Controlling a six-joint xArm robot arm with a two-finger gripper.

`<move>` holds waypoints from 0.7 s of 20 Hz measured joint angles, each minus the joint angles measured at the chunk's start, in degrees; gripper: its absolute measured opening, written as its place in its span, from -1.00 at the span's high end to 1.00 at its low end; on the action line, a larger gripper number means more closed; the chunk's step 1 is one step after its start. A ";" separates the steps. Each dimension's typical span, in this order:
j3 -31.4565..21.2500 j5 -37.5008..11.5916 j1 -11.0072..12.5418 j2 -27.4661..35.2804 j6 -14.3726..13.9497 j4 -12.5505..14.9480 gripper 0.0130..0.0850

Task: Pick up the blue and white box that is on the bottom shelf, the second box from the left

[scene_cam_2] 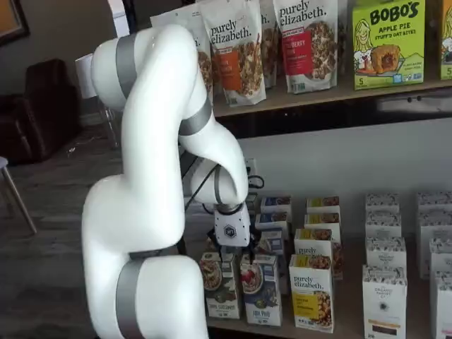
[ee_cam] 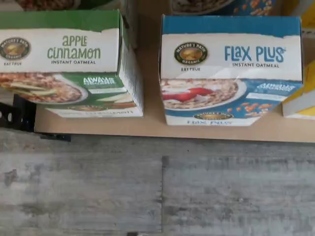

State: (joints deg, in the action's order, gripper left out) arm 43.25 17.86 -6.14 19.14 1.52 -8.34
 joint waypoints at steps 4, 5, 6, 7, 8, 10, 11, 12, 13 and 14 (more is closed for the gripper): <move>1.62 -1.20 0.08 2.20 0.87 -0.77 -1.00; 2.15 -1.27 0.08 2.76 0.73 -0.62 -1.00; 2.78 -1.28 0.09 3.43 0.30 -0.13 -1.00; 3.34 -1.32 0.11 4.01 0.15 0.05 -1.00; 3.93 -1.36 0.16 4.61 -0.14 0.39 -1.00; 5.03 -1.53 0.27 5.74 -0.67 1.07 -1.00; 5.60 -1.63 0.35 6.31 -1.09 1.60 -1.00; 6.07 -1.72 0.42 6.78 -1.47 2.08 -1.00; 6.79 -1.90 0.54 7.52 -1.89 2.64 -1.00; 7.37 -2.00 0.64 8.11 -2.14 3.01 -1.00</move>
State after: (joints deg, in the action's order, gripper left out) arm 50.62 15.86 -5.51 27.25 -0.62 -5.34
